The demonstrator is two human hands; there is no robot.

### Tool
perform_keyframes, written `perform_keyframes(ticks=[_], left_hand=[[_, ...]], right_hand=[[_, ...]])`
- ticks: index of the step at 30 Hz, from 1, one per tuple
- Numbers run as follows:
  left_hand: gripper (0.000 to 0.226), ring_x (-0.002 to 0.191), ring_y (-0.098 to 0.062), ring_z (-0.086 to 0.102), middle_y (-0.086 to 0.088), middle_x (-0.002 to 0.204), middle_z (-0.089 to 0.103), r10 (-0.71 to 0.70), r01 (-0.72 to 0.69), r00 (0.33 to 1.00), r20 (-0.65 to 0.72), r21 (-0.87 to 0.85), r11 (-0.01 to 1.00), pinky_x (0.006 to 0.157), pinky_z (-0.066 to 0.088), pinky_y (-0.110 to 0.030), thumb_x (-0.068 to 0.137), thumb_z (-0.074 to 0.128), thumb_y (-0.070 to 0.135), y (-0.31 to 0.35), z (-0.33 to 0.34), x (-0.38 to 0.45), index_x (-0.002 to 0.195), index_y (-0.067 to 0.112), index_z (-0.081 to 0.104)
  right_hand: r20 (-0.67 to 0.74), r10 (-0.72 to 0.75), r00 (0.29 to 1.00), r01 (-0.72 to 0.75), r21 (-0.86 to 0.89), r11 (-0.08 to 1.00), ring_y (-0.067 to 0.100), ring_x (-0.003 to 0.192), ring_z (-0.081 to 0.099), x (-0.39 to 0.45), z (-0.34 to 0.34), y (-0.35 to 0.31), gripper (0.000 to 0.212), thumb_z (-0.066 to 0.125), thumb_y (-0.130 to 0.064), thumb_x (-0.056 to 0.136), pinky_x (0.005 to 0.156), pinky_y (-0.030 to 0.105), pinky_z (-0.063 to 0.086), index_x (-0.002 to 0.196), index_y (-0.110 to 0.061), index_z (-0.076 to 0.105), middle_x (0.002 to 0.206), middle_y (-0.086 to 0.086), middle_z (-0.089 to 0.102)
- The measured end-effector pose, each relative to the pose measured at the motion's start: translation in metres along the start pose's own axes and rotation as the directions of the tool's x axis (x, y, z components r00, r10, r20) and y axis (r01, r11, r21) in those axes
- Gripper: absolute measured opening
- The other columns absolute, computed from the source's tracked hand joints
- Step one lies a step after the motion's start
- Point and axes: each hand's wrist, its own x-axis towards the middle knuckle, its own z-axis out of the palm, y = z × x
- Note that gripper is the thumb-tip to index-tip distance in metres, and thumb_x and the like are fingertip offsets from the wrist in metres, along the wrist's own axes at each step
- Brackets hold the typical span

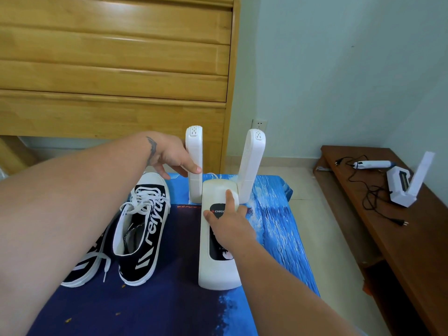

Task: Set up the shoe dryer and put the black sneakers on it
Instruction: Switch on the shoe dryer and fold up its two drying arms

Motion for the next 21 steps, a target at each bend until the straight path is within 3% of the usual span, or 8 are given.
perform_keyframes(ticks=[8, 12, 14, 16, 19, 21], left_hand=[[0.028, 0.084, 0.003, 0.067, 0.016, 0.093, 0.07, 0.039, -0.039, 0.999, -0.017, -0.002, 0.999, 0.068, 0.053, -0.029, 0.076, 0.077, 0.038, -0.005, 0.004, 0.002, 0.098, 0.026, 0.063], [0.025, 0.086, 0.0, 0.061, 0.018, 0.094, 0.062, 0.113, -0.115, 0.987, -0.112, -0.01, 0.993, 0.066, 0.048, -0.026, 0.081, 0.071, 0.041, -0.013, 0.015, -0.002, 0.098, 0.03, 0.056], [0.049, 0.09, -0.007, 0.059, 0.012, 0.107, 0.062, 0.154, -0.153, 0.972, -0.177, 0.021, 0.988, 0.072, 0.044, -0.025, 0.08, 0.072, 0.041, -0.02, 0.02, -0.007, 0.121, 0.023, 0.054], [0.072, 0.109, -0.016, 0.055, 0.0, 0.131, 0.056, 0.173, -0.16, 0.958, -0.229, 0.077, 0.984, 0.085, 0.039, -0.025, 0.079, 0.073, 0.043, -0.028, 0.023, -0.014, 0.139, 0.018, 0.042], [0.07, 0.128, -0.021, 0.048, -0.004, 0.146, 0.045, 0.181, -0.145, 0.927, -0.33, 0.132, 0.981, 0.098, 0.037, -0.031, 0.082, 0.067, 0.047, -0.045, 0.024, -0.031, 0.14, 0.019, 0.041], [0.058, 0.124, -0.021, 0.052, -0.003, 0.147, 0.045, 0.179, -0.124, 0.896, -0.406, 0.158, 0.98, 0.089, 0.043, -0.03, 0.085, 0.063, 0.046, -0.061, 0.025, -0.044, 0.135, 0.022, 0.046]], right_hand=[[0.009, 0.014, 1.0, -0.014, 0.011, 1.0, 0.03, 0.121, 0.051, 0.002, 0.002, 0.001, 0.08, 0.036, -0.067, 0.091, 0.082, 0.042, 0.038, 0.151, -0.044, -0.012, 0.148, 0.006, 0.023], [0.014, 0.015, 1.0, -0.015, 0.022, 1.0, 0.031, 0.123, 0.049, 0.003, 0.0, 0.002, 0.08, 0.037, -0.066, 0.091, 0.082, 0.041, 0.037, 0.152, -0.043, -0.011, 0.148, 0.007, 0.023], [0.018, 0.006, 1.0, -0.006, 0.026, 1.0, 0.031, 0.123, 0.049, 0.002, 0.0, 0.001, 0.08, 0.038, -0.065, 0.092, 0.082, 0.041, 0.039, 0.152, -0.043, -0.01, 0.148, 0.008, 0.023], [0.026, 0.003, 1.0, -0.005, 0.04, 0.999, 0.032, 0.122, 0.049, 0.001, -0.002, 0.001, 0.08, 0.039, -0.064, 0.092, 0.083, 0.042, 0.041, 0.152, -0.042, -0.01, 0.148, 0.008, 0.023], [0.027, -0.001, 1.0, -0.001, 0.059, 0.998, 0.033, 0.123, 0.048, 0.001, -0.004, 0.002, 0.081, 0.041, -0.063, 0.092, 0.084, 0.042, 0.043, 0.153, -0.042, -0.01, 0.151, 0.009, 0.02], [0.024, -0.004, 1.0, 0.002, 0.058, 0.998, 0.034, 0.123, 0.047, 0.001, -0.005, 0.001, 0.081, 0.041, -0.063, 0.092, 0.082, 0.041, 0.043, 0.153, -0.042, -0.01, 0.154, 0.009, 0.017]])
